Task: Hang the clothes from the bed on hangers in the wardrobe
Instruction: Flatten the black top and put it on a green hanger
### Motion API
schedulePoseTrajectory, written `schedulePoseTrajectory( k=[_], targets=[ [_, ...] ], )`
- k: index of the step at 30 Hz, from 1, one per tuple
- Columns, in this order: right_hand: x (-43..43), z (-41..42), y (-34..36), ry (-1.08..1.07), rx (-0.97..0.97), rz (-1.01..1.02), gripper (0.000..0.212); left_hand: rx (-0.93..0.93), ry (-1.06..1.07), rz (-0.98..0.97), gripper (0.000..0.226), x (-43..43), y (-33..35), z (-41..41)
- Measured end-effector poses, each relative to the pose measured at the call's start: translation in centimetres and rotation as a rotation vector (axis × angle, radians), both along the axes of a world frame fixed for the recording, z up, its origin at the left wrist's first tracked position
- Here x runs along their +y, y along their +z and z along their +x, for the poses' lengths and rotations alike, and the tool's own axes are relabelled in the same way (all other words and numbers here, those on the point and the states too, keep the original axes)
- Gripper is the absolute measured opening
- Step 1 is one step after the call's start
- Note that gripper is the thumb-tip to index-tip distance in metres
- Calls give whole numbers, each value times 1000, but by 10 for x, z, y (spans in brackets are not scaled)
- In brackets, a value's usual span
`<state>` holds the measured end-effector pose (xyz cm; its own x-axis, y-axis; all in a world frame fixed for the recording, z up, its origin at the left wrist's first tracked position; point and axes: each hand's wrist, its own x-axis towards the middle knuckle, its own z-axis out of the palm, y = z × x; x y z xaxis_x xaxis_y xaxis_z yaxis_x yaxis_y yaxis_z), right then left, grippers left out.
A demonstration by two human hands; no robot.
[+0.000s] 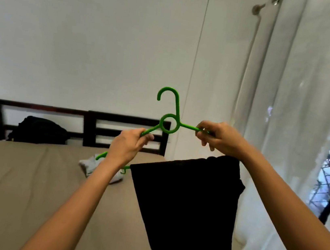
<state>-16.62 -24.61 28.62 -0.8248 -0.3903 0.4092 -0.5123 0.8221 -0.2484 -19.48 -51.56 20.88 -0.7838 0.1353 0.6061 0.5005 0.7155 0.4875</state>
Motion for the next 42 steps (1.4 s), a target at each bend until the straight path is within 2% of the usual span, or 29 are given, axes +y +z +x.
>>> schedulePoseTrajectory(
  k=[3, 6, 7, 11, 15, 17, 22, 25, 30, 33, 38, 42],
  targets=[
    [27, 10, 28, -145, 269, 39, 16, 75, 17, 39, 25, 20, 36, 2],
    [51, 20, 35, -263, 408, 247, 23, 134, 40, 32, 24, 35, 71, 4],
    [57, 22, 35, -283, 452, 260, 22, 155, 31, 11, 25, 38, 81, 5],
    [63, 41, 38, -267, 701, 181, 13, 286, -45, -59, 33, 42, 115, 2],
    [65, 79, 46, -364, 822, 49, 30, 521, -67, -208, 41, 50, 132, -11],
    [73, 98, 50, -454, 832, 29, 31, 637, -64, -201, 45, 68, 136, -15],
    [112, 179, 57, -766, 743, -63, 34, 684, -240, -99, 42, 151, 149, 6],
    [138, 256, 65, -949, 733, -26, 33, 657, -410, -59, 43, 222, 159, 41],
    [179, 399, 84, -1328, 771, 45, 21, 718, -809, 142, 46, 353, 165, 122],
    [196, 489, 99, -1539, 803, 138, 21, 638, -1028, 242, 33, 430, 163, 187],
    [214, 622, 122, -1815, 760, 347, 21, 389, -1348, 393, 37, 544, 165, 329],
    [208, 728, 145, -1931, 648, 529, 19, 258, -1651, 535, 37, 607, 177, 446]
  ],
)
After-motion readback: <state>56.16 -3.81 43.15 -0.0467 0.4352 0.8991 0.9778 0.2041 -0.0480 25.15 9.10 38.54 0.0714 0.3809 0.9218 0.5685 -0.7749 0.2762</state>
